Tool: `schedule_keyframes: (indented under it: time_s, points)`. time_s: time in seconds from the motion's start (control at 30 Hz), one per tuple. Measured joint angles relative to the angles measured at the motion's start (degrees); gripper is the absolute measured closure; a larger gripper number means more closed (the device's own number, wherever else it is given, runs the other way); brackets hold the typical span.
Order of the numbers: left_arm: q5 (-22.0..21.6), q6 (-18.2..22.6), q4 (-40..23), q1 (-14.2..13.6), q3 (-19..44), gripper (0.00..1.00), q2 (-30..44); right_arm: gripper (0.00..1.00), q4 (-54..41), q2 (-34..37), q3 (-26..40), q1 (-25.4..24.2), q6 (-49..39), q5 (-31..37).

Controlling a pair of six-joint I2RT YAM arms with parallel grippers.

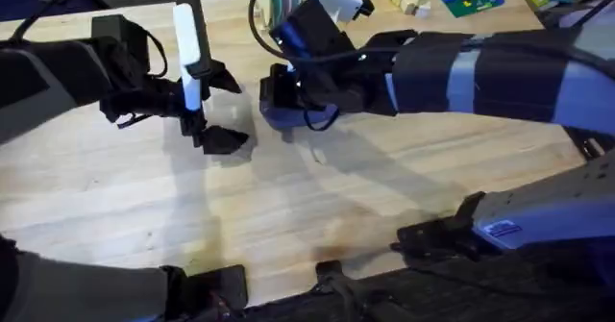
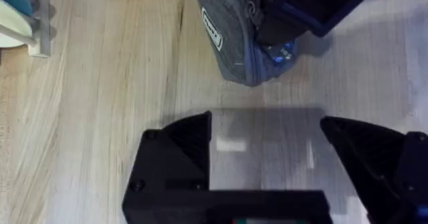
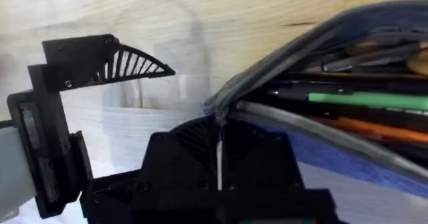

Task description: Unzip the bag, pick up the pens from the table one at a time and place them inside, then zip the bag closed.

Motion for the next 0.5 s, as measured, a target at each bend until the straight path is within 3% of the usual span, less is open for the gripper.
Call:
schedule_keyframes:
  time_s: [0.3, 0.5]
  points:
    - [0.52, 0.0, -0.13, 0.0, 0.0, 0.007, 0.0, 0.969, -0.44, -2.13, 0.0, 0.0, -3.11, 0.0]
    - [4.82, 0.0, -0.06, 0.0, 0.0, 0.007, 0.0, 0.969, -1.21, -8.12, -0.02, 0.0, -7.17, 0.04]
